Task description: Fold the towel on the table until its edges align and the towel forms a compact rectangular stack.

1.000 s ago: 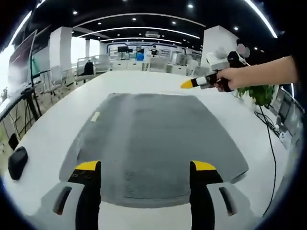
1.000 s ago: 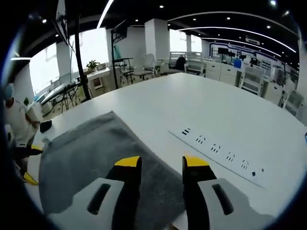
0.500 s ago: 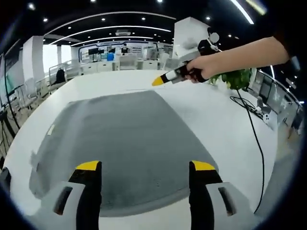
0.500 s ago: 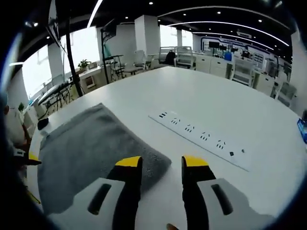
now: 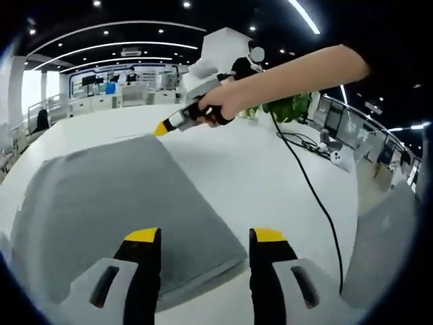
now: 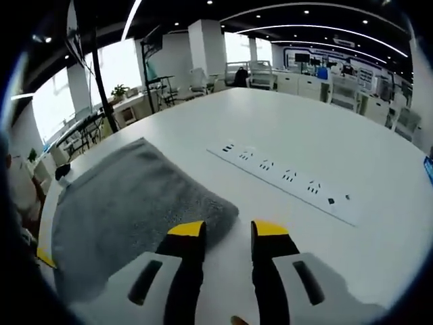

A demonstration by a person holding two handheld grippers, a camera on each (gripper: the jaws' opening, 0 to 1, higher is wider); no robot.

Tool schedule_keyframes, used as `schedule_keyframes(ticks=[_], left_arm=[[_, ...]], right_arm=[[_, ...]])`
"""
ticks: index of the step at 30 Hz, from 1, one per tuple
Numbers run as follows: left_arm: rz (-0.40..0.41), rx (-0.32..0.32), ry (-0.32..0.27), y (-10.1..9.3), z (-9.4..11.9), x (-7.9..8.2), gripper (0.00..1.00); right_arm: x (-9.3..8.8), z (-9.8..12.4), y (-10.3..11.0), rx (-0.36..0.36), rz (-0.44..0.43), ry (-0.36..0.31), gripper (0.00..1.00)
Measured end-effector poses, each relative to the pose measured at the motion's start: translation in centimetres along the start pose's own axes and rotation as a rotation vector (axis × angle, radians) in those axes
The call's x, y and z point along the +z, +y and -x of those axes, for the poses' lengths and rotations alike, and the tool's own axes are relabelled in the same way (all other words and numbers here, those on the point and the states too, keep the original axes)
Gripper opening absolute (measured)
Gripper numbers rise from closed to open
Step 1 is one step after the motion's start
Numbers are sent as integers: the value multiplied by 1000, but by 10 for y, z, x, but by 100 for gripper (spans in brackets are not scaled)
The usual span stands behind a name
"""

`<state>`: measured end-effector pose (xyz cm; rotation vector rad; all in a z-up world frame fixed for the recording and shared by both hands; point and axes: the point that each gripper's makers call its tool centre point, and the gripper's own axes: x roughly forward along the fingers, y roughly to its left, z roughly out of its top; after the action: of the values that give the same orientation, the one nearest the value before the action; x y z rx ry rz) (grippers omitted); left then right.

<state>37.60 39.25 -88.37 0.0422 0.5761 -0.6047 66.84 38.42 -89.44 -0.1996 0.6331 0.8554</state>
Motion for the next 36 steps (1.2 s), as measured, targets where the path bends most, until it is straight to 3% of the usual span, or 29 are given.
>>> schedule_keyframes(ticks=[2,8,16,22,26,36], left_arm=[[-13,-10,9,-3,0,-3,35],[-72,-92,54,-22,1,-14,28],[-194,-130,114,-37,-2,-28,24],[-204,-133,110,-36,-3,-26,21],[-217,-130,155,-36,-9,-33,21],[-230,-66,171,-31,-16,-32,17]], right_arm=[[-2,-3,-1,7,1,-1,22],[-5,-9,6,10,3,-3,17],[-10,-14,8,8,8,10,11],[-10,-16,9,5,-6,2,8],[-11,-16,10,-3,-15,-1,7],[-11,-18,8,-13,-28,-9,3]])
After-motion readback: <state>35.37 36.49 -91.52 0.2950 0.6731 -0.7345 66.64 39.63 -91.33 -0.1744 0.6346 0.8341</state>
